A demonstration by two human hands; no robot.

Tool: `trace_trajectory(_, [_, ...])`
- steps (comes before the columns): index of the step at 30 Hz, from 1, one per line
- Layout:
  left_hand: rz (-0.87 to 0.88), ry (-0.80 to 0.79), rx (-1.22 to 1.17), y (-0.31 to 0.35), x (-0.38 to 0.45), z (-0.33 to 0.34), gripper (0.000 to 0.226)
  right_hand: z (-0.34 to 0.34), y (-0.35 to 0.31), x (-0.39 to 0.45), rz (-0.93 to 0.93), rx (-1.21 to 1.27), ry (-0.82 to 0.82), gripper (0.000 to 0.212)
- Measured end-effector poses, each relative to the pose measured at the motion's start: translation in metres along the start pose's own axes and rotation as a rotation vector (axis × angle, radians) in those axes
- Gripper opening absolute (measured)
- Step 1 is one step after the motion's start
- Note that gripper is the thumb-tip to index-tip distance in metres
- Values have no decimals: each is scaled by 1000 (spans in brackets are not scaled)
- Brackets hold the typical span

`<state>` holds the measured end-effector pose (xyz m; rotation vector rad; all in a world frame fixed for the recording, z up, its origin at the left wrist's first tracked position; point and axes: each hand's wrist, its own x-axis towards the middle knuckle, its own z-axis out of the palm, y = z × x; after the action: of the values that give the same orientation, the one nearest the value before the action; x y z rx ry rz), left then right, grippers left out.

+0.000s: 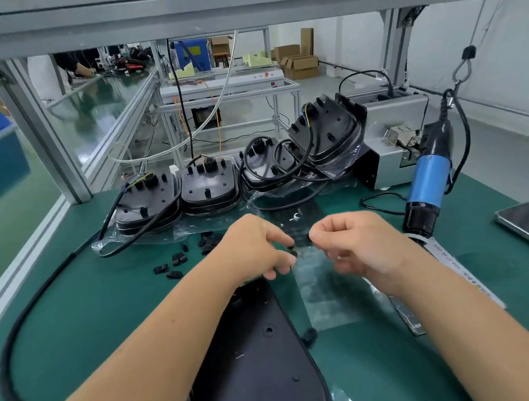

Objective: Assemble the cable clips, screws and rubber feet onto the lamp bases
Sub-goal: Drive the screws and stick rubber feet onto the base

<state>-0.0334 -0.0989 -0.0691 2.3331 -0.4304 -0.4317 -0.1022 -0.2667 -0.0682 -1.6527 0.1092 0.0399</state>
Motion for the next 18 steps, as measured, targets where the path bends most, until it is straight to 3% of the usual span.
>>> trace_trajectory(3, [27,68,79,-4,-6,-6,37,7,-1,-13,246,225,-177,31])
trace_trajectory(8, [69,337,-31,-25,-33,-21,15,35,-4,-40,292,111,-313,27])
trace_trajectory(13, [78,399,-114,-43,-60,-20,13,58,-9,-46,254,-149,-250,14])
trace_trajectory(18, [84,427,-138,-49,-63,-16,12,61,-7,-43,286,-180,-192,15])
